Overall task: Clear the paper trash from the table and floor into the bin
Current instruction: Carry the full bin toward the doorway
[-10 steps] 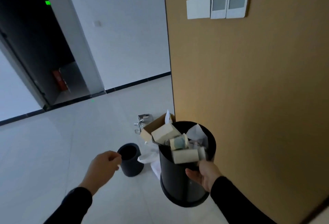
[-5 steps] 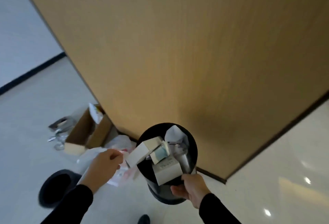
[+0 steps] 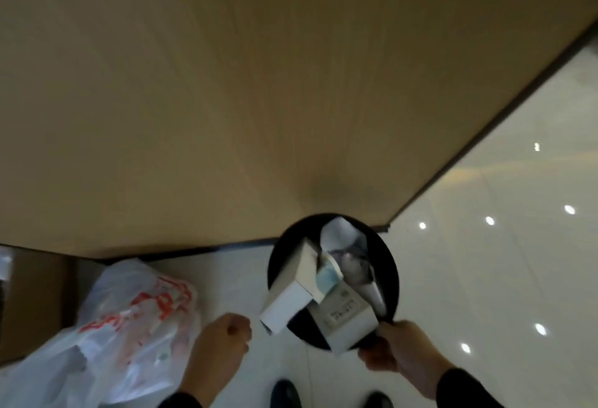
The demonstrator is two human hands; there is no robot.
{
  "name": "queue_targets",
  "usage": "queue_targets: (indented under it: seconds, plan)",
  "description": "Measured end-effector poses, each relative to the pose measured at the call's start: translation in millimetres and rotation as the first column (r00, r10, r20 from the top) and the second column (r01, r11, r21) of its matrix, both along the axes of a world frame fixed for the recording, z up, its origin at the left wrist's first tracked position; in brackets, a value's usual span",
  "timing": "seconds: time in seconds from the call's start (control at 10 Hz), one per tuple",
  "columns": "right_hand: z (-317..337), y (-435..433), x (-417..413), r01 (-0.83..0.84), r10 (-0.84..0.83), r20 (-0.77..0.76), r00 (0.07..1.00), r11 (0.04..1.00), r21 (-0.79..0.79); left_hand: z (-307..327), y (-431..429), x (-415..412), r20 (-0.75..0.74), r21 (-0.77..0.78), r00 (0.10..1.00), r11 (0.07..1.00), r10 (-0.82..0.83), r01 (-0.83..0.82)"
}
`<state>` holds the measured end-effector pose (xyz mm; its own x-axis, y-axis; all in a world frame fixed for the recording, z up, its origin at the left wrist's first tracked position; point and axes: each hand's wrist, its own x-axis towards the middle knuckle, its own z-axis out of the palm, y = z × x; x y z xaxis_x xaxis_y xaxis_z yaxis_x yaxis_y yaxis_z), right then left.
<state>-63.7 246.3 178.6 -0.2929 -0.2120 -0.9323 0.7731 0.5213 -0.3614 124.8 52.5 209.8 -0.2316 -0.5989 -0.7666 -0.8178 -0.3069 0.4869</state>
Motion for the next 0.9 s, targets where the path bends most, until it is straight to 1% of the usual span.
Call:
queue_targets:
  seconds: [0.1,0.2,0.3,0.5,0.7,0.8,0.9]
  plan:
    - [-59.5,-1.7,0.5,-0.069,0.069,-0.055,0.996,0.998,0.011,-57.6,1.1,-19.4,0.01,-0.053,0.998,0.997,-0.06,0.061]
    - [-106.4,-2.1,-2.2,-0.04,0.04,-0.04,0.998,0.999,-0.005,-98.1,-2.7,-36.6,-0.008,-0.078,0.988,0.985,-0.155,0.154]
    - [-154.3,0.4,-4.6,0.025,-0.025,-0.009,1.0,0.999,-0.034,-142.7,-4.4,-46.4,-0.024,-0.084,0.987,0.984,-0.157,0.154]
    - [-213.0,6.1,-12.8,0.06,-0.058,0.03,0.998,0.996,-0.062,-200.4,2.3,-53.2,-0.031,-0.035,0.993,0.993,-0.117,0.116]
    - [-231.0,9.1,-17.4,-0.006,0.006,-0.006,1.0,1.0,-0.015,-215.5,-2.1,-55.5,-0.026,-0.046,0.994,0.993,-0.107,0.105]
    - [-231.3,8.3,-16.2,0.001,-0.001,0.005,1.0,1.0,0.01,-213.0,-6.1,-58.3,-0.03,-0.045,0.995,0.995,-0.091,0.09]
    - [-220.0,8.4,-17.4,0.022,-0.024,0.066,0.998,1.0,0.021,-200.9,-8.5,-56.4,-0.033,-0.059,0.995,0.994,-0.095,0.093]
